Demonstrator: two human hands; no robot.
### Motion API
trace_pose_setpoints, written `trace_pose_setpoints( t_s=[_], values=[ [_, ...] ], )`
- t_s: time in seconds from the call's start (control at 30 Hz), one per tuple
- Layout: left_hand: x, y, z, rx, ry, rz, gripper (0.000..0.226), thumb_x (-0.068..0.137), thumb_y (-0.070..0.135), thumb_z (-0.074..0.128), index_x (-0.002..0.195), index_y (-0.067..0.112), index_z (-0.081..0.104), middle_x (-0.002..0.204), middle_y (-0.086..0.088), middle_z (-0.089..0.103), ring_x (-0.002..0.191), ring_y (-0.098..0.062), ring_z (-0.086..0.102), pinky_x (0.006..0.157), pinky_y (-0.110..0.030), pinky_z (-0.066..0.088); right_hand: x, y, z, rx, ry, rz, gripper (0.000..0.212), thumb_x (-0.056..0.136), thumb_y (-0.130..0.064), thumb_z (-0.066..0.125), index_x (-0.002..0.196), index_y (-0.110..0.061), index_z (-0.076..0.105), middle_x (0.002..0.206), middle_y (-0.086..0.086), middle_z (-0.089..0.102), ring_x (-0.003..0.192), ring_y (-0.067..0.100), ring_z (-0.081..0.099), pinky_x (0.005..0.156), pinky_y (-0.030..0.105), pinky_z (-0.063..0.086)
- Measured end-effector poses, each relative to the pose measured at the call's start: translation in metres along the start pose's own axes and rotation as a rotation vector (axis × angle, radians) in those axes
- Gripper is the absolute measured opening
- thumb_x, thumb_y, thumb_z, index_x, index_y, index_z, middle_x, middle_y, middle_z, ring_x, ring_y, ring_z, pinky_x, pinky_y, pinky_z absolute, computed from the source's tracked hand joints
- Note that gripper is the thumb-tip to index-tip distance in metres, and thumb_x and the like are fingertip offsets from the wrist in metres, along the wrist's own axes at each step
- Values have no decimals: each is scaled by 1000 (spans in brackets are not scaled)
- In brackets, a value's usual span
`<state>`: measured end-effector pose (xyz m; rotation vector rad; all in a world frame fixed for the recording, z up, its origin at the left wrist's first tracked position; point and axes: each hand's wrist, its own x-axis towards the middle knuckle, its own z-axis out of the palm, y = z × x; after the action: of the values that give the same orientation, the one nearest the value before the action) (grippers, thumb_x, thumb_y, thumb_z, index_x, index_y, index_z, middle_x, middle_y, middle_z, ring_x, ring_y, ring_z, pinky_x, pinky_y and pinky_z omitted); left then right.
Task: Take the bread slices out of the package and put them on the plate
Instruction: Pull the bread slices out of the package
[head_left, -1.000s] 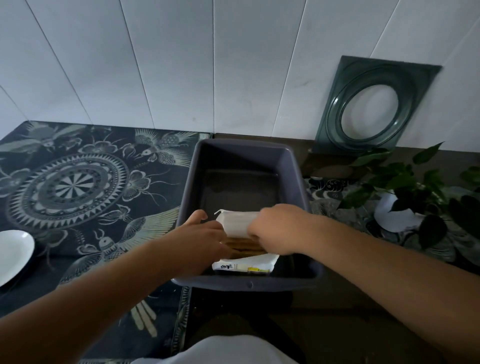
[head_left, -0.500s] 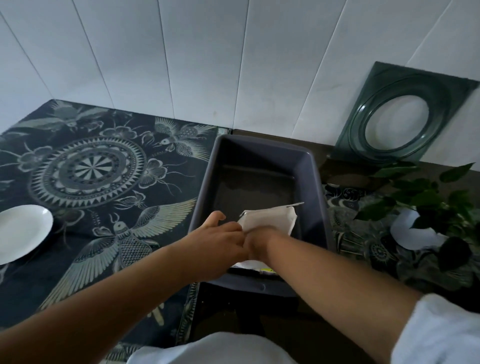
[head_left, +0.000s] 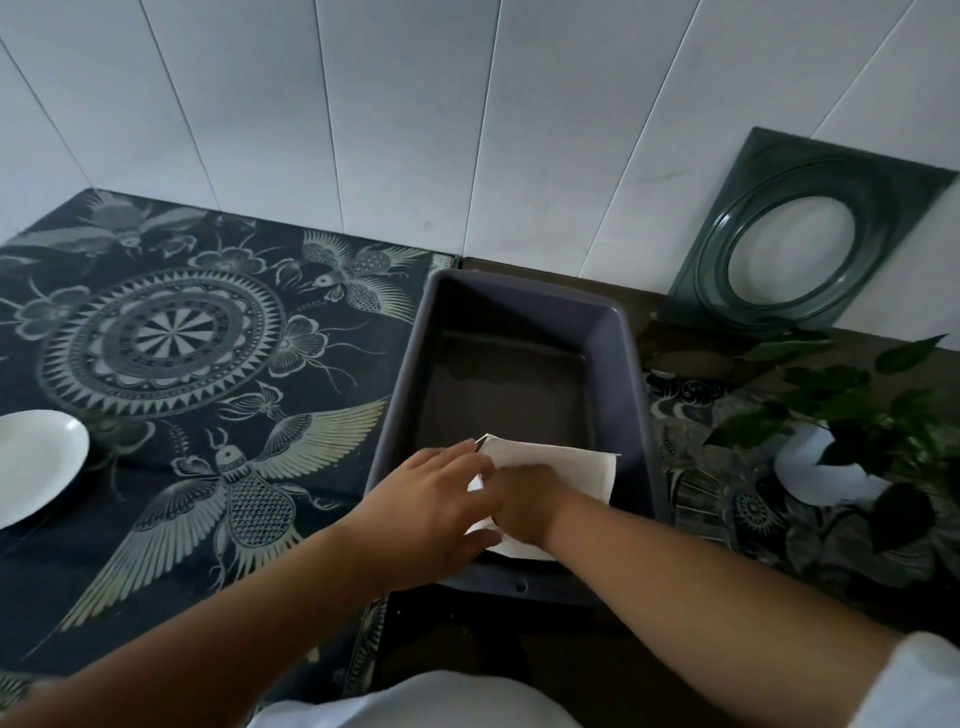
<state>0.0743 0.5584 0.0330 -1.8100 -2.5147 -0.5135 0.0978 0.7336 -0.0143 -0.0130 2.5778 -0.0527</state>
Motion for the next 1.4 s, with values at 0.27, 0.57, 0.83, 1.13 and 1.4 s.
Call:
trace_pose_setpoints(
  t_s=[0.27, 0.57, 0.83, 1.13, 1.4],
  values=[
    [2, 9, 7, -397, 162, -241, 58, 87, 38, 70, 138, 27, 44, 140, 4, 54, 115, -14, 58, 91, -25, 50, -34, -12, -33, -204, -16, 11, 29, 101, -25, 43, 126, -18, 56, 130, 7, 61, 119, 29, 57, 93, 41, 46],
    [0, 14, -3, -346, 286, -253, 82, 74, 48, 73, 142, 16, 41, 140, -2, 49, 127, -18, 48, 104, -40, 46, -103, -4, -97, -249, 267, -1, 16, 84, -33, 65, 87, -28, 49, 67, -5, 44, 54, 14, 39, 49, 31, 29],
    [47, 31, -47, -926, 293, -278, 58, 71, 39, 79, 121, 26, 54, 106, 14, 67, 99, -6, 65, 83, -30, 56, -153, 3, -179, -275, 379, -25, 35, 72, -55, 68, 87, -34, 44, 70, -13, 43, 58, 5, 39, 46, 27, 29],
    [48, 39, -66, -1372, 441, -399, 35, 80, 23, 73, 112, 12, 66, 105, -8, 76, 100, -25, 72, 78, -37, 61, -172, 43, -137, 767, 683, -11, 99, 57, -83, 67, 140, -40, 36, 142, -14, 53, 126, 8, 52, 103, 41, 45],
    [19, 44, -52, -1770, 239, -712, 32, 78, 30, 78, 106, 17, 74, 113, -14, 75, 103, -34, 71, 72, -43, 61, -154, 17, -42, 1739, 614, -85, 42, 61, -44, 89, 99, -30, 75, 107, 4, 77, 102, 23, 73, 86, 41, 55]
  ],
)
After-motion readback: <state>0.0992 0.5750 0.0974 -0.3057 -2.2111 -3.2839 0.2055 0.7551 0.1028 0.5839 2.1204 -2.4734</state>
